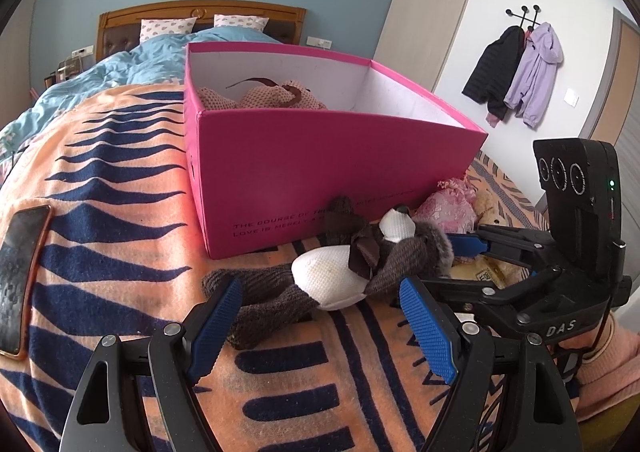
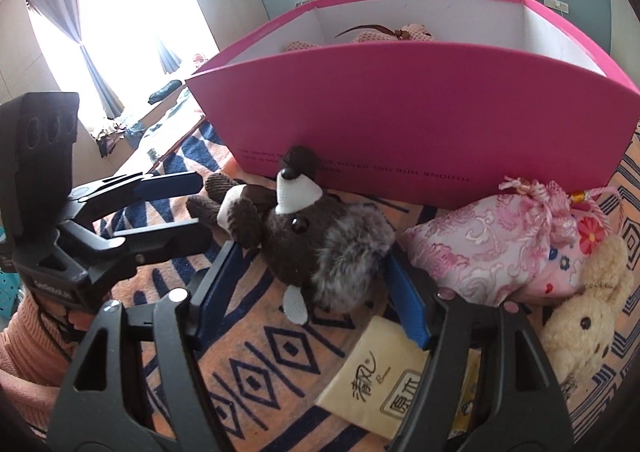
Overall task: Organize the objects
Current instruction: 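Grasp the dark plush with grey fluffy head with both grippers, lift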
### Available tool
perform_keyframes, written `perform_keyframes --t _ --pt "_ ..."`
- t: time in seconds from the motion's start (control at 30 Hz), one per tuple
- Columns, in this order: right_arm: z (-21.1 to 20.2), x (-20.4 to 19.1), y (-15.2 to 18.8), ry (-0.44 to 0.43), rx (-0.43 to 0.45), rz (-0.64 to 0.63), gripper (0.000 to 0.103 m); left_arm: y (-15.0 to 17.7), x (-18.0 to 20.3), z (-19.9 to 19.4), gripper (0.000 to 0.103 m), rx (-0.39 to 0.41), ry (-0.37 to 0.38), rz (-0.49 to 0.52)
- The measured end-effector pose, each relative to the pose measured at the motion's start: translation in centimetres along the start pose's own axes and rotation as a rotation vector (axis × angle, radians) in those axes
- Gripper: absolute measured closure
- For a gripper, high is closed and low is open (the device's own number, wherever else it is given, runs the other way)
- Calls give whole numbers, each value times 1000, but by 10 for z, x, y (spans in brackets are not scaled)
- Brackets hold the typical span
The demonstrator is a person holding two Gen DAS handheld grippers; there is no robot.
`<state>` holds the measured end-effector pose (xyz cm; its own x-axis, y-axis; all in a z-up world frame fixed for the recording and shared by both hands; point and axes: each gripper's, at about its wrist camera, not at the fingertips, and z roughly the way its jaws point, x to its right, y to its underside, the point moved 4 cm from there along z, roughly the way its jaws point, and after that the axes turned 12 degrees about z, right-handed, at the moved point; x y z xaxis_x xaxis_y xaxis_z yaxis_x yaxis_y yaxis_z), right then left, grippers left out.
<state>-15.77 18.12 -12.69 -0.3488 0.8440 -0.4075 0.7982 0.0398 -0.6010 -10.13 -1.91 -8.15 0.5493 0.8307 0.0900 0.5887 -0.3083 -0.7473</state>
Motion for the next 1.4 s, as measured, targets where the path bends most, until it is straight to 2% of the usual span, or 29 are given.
perform_keyframes --t 0.07,0.1,0.47,0.53,0.6,0.67,0.8,1.07,1.23,1.4 --pt "1 2 -1 4 3 5 43 1 1 1 20 -5 -2 2" --pt "1 4 -2 6 4 10 45 1 1 2 20 -7 0 4" --pt "-8 10 -3 -50 8 44 49 5 9 8 22 -39 7 28" --pt "-11 12 -4 -64 10 57 49 6 11 7 28 -37 23 23" --pt "-13 14 -5 -83 12 72 50 6 13 7 42 -39 34 28" --pt "-17 16 -5 -109 15 87 52 9 14 9 52 -48 36 32" --pt "-18 16 -6 -115 11 93 52 11 19 9 61 -51 56 39" --pt "-10 11 -5 -72 3 66 45 11 22 14 60 -83 42 47" --pt "-8 9 -4 -75 4 63 48 11 24 14 59 -77 54 34" --pt "-25 9 -4 -100 22 58 49 8 28 5 59 -50 55 20"
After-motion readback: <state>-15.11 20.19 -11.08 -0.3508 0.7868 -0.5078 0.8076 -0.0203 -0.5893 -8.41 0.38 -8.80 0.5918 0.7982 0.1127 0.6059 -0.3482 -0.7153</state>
